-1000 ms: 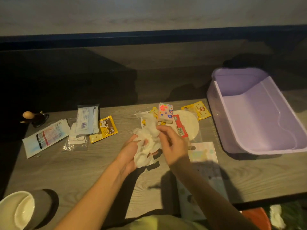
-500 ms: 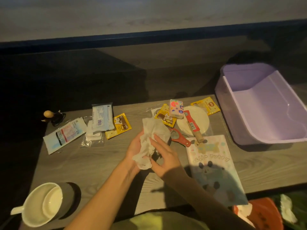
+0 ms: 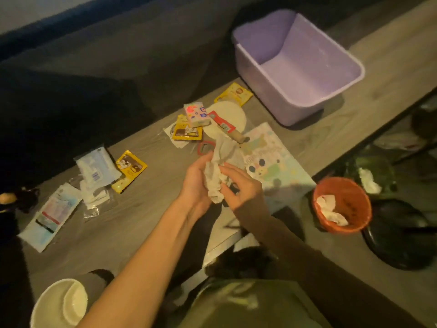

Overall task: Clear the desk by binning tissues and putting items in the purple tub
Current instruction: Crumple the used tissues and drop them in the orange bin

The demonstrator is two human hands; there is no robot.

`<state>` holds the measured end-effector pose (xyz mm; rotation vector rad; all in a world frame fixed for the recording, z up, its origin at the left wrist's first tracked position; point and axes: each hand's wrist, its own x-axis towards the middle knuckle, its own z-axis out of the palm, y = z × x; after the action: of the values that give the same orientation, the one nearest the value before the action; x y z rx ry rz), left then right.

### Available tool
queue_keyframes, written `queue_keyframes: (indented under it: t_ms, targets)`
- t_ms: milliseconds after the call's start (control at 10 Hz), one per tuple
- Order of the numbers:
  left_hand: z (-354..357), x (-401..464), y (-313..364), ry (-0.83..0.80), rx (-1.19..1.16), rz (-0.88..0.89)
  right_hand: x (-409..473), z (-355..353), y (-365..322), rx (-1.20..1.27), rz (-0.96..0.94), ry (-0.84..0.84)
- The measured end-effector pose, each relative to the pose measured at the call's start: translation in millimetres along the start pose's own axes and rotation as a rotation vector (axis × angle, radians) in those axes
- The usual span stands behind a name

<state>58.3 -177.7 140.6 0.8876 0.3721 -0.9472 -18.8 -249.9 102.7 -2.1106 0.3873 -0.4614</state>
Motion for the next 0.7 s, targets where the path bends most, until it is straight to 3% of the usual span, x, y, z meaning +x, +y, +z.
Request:
queue_keyframes:
  t_ms: [200, 400, 500, 600, 700]
  targets:
    - [81, 27, -72, -0.147, 0.303, -0.082, -23, -94, 40, 0.041, 0.159, 0.231]
    - [179, 68, -193, -0.259, 0.692, -0.182, -72, -218, 117, 0.088, 0.529, 0.466]
    - [213, 99, -262, -0.297, 0.817, -0.263, -93, -262, 167, 0.051, 0.649, 0.456]
    - [240, 142, -328, -0.245, 0.889, -0.331, -106, -281, 251, 0.007, 0.663, 0.551]
    - [243, 206, -386, -0.056, 0.964, -0.323, -109, -291, 338, -0.047, 0.749, 0.531]
